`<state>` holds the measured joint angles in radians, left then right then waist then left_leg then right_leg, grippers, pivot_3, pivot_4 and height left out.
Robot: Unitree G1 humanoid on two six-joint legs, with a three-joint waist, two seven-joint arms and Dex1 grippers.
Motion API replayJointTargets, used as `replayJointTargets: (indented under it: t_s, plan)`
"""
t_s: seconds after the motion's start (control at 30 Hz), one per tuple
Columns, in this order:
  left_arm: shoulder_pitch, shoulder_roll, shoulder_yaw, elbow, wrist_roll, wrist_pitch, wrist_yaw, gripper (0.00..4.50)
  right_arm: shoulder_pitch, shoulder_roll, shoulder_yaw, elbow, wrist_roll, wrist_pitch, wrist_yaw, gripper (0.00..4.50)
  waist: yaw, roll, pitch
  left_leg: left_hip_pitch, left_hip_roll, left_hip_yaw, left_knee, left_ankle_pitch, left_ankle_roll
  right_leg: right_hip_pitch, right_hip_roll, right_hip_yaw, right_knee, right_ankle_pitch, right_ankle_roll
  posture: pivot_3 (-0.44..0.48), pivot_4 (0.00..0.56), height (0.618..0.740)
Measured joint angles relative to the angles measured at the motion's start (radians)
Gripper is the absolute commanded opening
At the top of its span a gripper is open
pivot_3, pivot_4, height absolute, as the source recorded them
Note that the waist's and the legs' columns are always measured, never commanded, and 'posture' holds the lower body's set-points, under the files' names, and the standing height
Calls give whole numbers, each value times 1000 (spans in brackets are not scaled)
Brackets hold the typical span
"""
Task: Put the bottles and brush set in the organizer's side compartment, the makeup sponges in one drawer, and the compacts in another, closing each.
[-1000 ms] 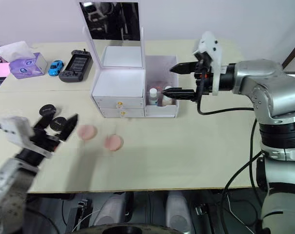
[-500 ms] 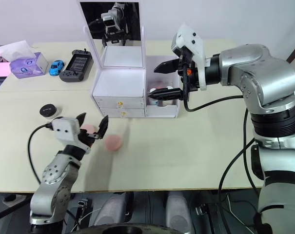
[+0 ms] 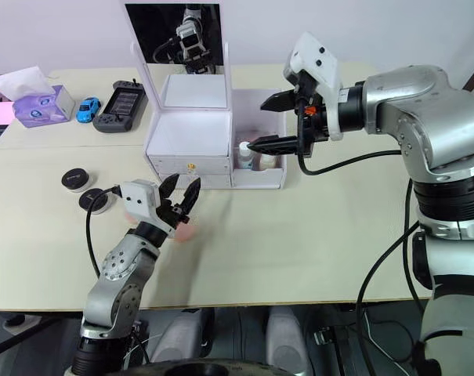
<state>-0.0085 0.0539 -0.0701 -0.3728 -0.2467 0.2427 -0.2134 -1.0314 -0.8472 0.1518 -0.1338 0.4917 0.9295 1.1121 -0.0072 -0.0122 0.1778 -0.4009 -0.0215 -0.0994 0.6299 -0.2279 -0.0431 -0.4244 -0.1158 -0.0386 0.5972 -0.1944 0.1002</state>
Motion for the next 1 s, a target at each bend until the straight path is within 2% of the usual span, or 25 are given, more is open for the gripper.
replayJointTargets:
  t_s: [0.47,0.57,0.67,0.7,1.0]
  plan:
    - [-58,-16,1,51,16,-20,-3,2694,-11,-3,0,-14,-14,24,-9,4500,0,0,0,0,0,0,0,0,0,0,0,0,0,0,0,0,150,740]
    - [-59,-17,-3,58,16,-18,-4,1834,-11,-4,0,-21,-15,24,-11,4500,0,0,0,0,0,0,0,0,0,0,0,0,0,0,0,0,150,740]
    - [-59,-29,3,62,14,-16,-4,374,-11,-4,-2,-23,-15,24,-24,4500,0,0,0,0,0,0,0,0,0,0,0,0,0,0,0,0,150,740]
    - [-59,-31,1,62,14,-17,-5,231,-11,-4,-3,-23,-15,24,-29,4500,1,0,0,0,0,0,0,0,0,0,0,0,0,0,0,0,150,740]
    - [-29,-23,5,34,0,-13,-21,231,-1,-1,-4,-40,-15,22,-47,4500,0,0,0,0,0,0,0,0,0,0,0,0,0,0,0,0,150,740]
